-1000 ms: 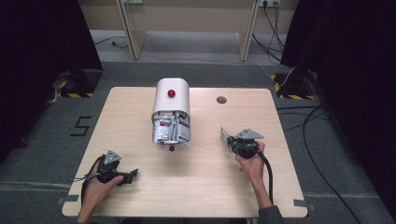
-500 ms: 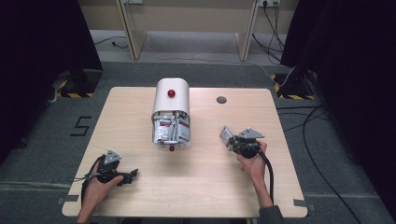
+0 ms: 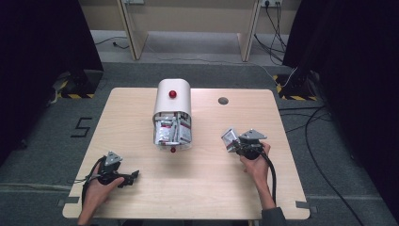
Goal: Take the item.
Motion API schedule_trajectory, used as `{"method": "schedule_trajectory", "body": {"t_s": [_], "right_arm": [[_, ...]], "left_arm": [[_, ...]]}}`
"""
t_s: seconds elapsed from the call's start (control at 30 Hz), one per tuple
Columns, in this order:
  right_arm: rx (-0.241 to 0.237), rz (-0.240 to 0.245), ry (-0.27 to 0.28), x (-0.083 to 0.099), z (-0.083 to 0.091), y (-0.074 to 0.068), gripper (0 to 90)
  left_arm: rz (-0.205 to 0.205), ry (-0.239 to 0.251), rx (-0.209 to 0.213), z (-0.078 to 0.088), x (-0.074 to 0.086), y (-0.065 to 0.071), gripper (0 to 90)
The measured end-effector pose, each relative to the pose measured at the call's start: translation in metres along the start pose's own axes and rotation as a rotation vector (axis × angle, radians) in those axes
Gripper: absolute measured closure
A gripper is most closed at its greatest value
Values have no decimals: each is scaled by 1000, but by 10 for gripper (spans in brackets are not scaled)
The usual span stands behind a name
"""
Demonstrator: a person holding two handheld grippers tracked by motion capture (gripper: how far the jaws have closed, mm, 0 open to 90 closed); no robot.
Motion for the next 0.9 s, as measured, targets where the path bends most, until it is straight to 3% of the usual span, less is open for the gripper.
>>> {"method": "schedule_trajectory", "body": {"t_s": [0.47, 0.9], "right_arm": [[26, -14, -35, 4, -3, 4, 603], [33, -27, -22, 2, 0, 5, 551]], "left_arm": [[0, 0, 0, 0, 0, 0, 0], [0, 0, 0, 0, 0, 0, 0]]}}
Point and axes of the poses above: each handheld gripper's, and its own axes: z roughly backward along the jaws, x roughly out of its underside, y roughly to its right, the point moved 1 cm from there along -z, roughly forward along the jaws, and after that the axes turned 9 degrees about y, right-handed, at the moved point
